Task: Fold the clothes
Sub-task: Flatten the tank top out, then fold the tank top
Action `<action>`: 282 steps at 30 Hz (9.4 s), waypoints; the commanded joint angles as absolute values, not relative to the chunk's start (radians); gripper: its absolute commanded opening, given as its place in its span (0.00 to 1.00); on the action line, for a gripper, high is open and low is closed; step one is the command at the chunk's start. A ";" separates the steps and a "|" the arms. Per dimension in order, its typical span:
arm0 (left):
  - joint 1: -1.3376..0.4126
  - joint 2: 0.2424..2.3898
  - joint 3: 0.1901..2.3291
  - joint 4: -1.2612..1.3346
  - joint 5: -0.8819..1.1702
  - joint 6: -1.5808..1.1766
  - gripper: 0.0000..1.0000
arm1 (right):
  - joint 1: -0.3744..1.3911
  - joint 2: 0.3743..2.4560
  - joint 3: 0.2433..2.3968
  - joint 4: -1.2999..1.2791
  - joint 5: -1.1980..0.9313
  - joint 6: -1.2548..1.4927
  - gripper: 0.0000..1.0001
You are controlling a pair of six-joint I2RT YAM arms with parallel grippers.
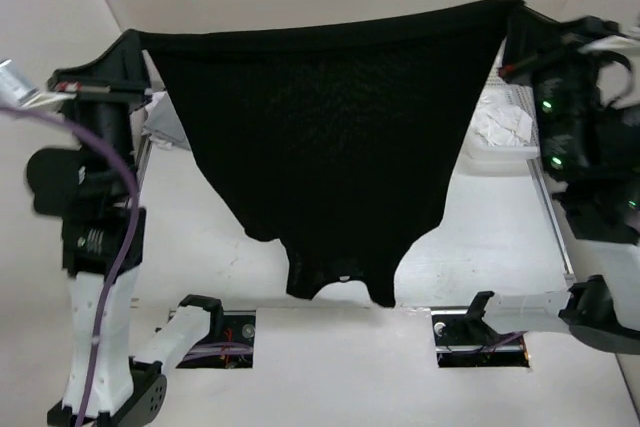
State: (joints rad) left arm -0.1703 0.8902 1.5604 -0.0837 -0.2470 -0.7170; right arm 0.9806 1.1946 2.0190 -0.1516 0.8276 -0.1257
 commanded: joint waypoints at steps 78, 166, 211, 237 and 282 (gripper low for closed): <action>-0.134 1.156 0.784 0.264 -0.356 -0.864 0.01 | 0.533 1.173 0.920 0.012 0.233 0.543 0.00; -0.031 0.829 0.484 0.148 -0.124 -0.925 0.01 | 0.606 0.889 0.443 0.128 0.175 0.839 0.05; -0.053 1.352 0.706 0.348 -0.146 -0.920 0.02 | 0.265 1.537 0.915 0.279 -0.144 0.741 0.07; 0.240 0.769 0.181 0.210 0.126 -0.951 0.29 | 0.380 1.061 0.305 0.233 -0.008 0.862 0.58; -0.433 0.855 0.187 0.502 -0.100 -0.980 0.28 | 0.876 1.500 1.164 -0.313 0.367 0.612 0.06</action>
State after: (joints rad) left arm -0.4564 0.8913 0.2127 0.4496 -0.1349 -0.9619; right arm 0.8349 1.3712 1.0321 -0.2264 0.3225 0.6655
